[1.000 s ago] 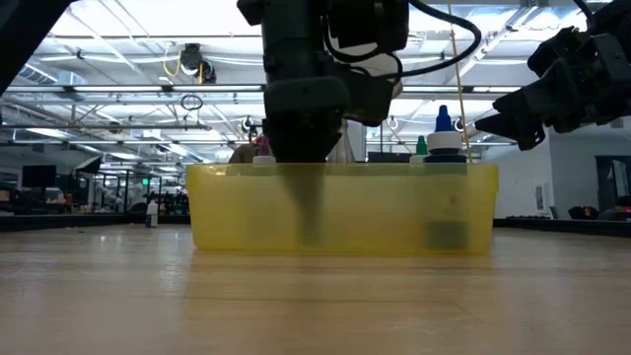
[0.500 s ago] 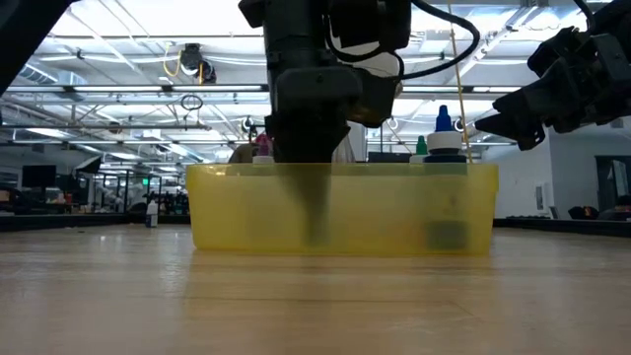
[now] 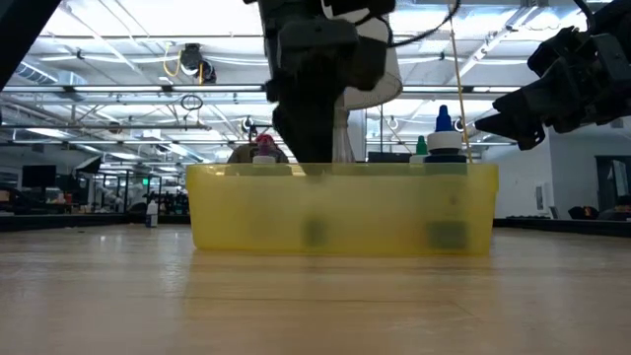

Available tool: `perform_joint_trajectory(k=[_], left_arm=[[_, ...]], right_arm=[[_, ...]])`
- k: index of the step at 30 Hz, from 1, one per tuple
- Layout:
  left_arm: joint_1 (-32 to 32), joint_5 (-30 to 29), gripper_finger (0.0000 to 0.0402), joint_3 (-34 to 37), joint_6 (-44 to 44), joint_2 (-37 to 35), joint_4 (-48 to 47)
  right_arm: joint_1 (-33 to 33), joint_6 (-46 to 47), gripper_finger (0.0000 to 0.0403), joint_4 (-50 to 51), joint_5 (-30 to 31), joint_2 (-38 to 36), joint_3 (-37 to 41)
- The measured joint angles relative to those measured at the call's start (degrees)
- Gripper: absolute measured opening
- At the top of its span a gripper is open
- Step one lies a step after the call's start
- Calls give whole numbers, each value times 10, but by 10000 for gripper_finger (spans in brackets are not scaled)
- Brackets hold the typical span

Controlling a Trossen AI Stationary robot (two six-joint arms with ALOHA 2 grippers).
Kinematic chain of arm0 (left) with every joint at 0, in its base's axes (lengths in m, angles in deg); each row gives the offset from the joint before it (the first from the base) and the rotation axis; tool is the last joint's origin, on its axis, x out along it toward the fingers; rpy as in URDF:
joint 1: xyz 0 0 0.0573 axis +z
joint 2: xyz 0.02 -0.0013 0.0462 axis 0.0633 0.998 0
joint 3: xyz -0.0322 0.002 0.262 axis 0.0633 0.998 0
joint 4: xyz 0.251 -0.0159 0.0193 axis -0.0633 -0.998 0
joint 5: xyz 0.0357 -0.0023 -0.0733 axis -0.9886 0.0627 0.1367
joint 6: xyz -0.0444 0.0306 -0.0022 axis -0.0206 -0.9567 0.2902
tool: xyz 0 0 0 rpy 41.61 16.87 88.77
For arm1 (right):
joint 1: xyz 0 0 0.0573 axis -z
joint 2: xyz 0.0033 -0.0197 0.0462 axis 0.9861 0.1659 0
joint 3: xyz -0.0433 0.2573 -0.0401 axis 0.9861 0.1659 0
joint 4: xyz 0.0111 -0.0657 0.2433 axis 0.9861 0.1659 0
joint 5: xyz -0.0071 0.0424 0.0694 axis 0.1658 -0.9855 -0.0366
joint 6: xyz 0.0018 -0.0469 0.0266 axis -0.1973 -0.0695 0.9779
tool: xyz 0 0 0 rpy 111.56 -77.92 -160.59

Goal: Pick & Place food coloring
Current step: Put the black food coloring bottle into the yellow bin

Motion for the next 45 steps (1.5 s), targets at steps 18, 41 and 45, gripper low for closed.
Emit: perform_joint_trajectory(k=[18, 41, 45], left_arm=[[153, -202, 216, 73, 92, -222, -254], [518, -61, 216, 468, 89, -382, 37], [531, -73, 216, 483, 89, -382, 60]], right_arm=[[0, 0, 238, 0, 0, 0, 0], [0, 0, 238, 1, 0, 0, 0], [0, 0, 238, 1, 0, 0, 0]])
